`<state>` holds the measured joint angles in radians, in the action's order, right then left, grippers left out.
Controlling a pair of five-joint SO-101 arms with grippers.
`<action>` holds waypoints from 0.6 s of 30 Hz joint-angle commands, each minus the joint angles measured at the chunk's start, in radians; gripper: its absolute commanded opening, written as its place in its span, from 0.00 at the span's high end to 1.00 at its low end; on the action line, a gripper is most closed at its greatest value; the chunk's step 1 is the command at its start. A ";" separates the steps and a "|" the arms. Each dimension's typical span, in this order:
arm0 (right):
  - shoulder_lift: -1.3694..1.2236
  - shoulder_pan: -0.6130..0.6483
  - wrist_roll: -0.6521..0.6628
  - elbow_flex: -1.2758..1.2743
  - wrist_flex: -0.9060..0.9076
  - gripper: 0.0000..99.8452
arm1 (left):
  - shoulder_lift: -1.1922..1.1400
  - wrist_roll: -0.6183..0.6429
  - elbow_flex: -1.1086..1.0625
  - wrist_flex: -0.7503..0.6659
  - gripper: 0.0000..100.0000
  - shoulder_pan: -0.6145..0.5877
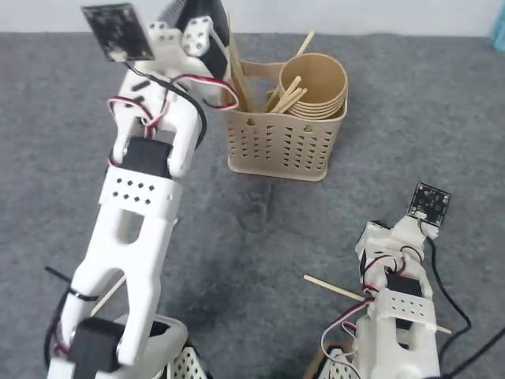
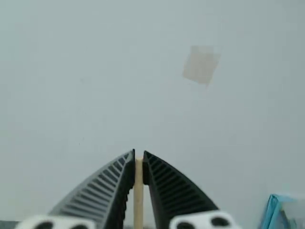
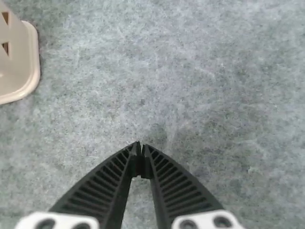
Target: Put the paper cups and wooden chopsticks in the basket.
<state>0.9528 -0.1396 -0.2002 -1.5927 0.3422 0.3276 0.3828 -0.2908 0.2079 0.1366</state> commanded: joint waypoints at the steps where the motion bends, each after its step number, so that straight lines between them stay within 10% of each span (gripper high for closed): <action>1: 0.028 0.004 0.015 0.034 -0.002 0.99 | 0.072 -0.008 -0.031 0.089 0.91 -0.005; 7: 0.027 0.002 0.015 0.038 -0.002 0.99 | 0.241 -0.002 -0.038 0.408 0.71 0.002; 18: 0.027 0.001 0.015 0.035 -0.001 0.99 | 0.465 -0.006 -0.041 0.807 0.97 -0.229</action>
<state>0.9528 -0.1396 -0.2002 -1.5927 0.3422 0.7541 0.3828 -0.3383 0.9352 0.0046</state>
